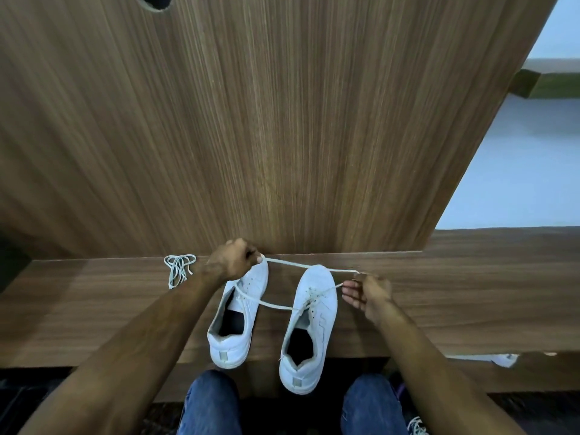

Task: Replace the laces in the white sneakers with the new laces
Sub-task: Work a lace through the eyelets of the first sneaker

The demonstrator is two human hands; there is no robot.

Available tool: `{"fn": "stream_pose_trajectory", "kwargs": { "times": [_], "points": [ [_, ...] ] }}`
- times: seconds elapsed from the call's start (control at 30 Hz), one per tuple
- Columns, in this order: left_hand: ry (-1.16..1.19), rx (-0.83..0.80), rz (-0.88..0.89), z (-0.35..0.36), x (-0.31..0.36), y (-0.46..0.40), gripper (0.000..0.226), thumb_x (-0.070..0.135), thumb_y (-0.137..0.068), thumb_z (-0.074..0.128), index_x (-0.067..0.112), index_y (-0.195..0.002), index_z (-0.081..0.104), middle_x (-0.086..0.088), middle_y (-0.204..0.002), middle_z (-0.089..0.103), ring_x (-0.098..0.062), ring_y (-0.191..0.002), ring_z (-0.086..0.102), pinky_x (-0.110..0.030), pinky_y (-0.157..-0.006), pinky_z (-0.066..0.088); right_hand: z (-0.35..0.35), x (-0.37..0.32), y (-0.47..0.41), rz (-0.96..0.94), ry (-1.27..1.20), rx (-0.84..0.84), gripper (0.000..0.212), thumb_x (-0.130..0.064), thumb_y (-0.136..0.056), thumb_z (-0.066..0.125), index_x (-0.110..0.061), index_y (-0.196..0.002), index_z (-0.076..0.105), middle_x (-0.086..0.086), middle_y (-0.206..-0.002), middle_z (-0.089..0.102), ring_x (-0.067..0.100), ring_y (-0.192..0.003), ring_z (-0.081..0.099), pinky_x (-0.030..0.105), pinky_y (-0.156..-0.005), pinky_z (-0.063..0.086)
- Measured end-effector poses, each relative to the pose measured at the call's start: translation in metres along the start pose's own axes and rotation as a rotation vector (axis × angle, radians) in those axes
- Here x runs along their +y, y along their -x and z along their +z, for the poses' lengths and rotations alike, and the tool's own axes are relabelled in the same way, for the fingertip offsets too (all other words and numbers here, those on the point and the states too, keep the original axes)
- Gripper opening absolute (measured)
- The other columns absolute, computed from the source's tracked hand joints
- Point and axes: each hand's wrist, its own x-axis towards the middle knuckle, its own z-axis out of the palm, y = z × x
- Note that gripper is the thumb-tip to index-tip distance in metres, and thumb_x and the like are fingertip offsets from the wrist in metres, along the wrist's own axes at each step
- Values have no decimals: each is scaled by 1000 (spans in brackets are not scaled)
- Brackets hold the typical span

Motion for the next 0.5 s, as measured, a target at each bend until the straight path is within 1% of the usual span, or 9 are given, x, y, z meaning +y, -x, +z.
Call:
{"fn": "stream_pose_trajectory", "kwargs": {
  "times": [0.07, 0.13, 0.17, 0.2, 0.27, 0.3, 0.37, 0.43, 0.5],
  "points": [
    [46, -17, 22, 7, 7, 2, 16, 35, -91, 61, 26, -83, 72, 7, -83, 71, -13, -85, 64, -28, -79, 49, 5, 2, 5, -96, 71, -47, 27, -1, -91, 51, -14, -115, 53, 10, -69, 67, 17, -44, 58, 29, -49, 53],
    [93, -42, 83, 17, 22, 3, 17, 35, -90, 62, 22, -89, 74, 5, -87, 73, -11, -83, 64, -29, -80, 51, 21, 0, 17, -236, 217, -186, 39, 4, -88, 56, -19, -120, 53, 13, -79, 65, 18, -44, 53, 27, -47, 49],
    [118, -45, 115, 22, 31, 3, 18, 35, -90, 63, 20, -90, 74, 4, -86, 73, -9, -80, 63, -28, -79, 51, 30, -1, 24, -287, 304, -272, 40, 2, -88, 59, -20, -120, 54, 14, -83, 64, 17, -44, 53, 27, -47, 49],
    [133, -46, 150, 27, 40, 3, 18, 34, -90, 64, 19, -90, 74, 4, -83, 72, -9, -76, 62, -28, -76, 50, 39, -1, 28, -333, 392, -356, 37, -2, -88, 62, -22, -118, 55, 14, -84, 63, 16, -43, 54, 26, -47, 50],
    [133, -50, 208, 34, 54, 3, 18, 34, -89, 65, 19, -88, 74, 4, -76, 69, -8, -69, 58, -28, -72, 48, 52, 1, 31, -455, 568, -440, 15, -11, -90, 64, -17, -104, 63, 15, -81, 63, 12, -44, 57, 26, -47, 49],
    [128, -55, 213, 36, 57, 2, 18, 34, -89, 65, 18, -87, 74, 3, -75, 68, -9, -68, 58, -28, -71, 48, 54, 1, 29, -513, 642, -440, 4, -14, -91, 63, -12, -92, 66, 14, -80, 65, 11, -46, 60, 26, -48, 48],
    [142, -59, 184, 35, 55, 1, 20, 34, -89, 65, 17, -88, 74, 2, -78, 71, -12, -74, 63, -28, -72, 49, 51, 3, 23, -547, 699, -375, 20, -17, -93, 60, -17, -74, 65, 9, -76, 70, 10, -51, 64, 26, -51, 47],
    [171, -34, 140, 31, 43, 1, 20, 33, -89, 65, 16, -90, 75, 2, -83, 73, -11, -78, 64, -23, -73, 48, 39, 2, 16, -491, 624, -288, 23, -15, -93, 60, -19, -70, 64, 6, -69, 70, 7, -50, 62, 23, -50, 45],
    [176, 9, 99, 28, 25, 3, 20, 32, -89, 66, 14, -85, 75, 4, -79, 71, -6, -73, 61, -19, -72, 43, 23, 4, 10, -375, 490, -183, 18, -15, -92, 61, -14, -75, 66, 8, -68, 69, 9, -51, 60, 24, -52, 45]
  ]
}}
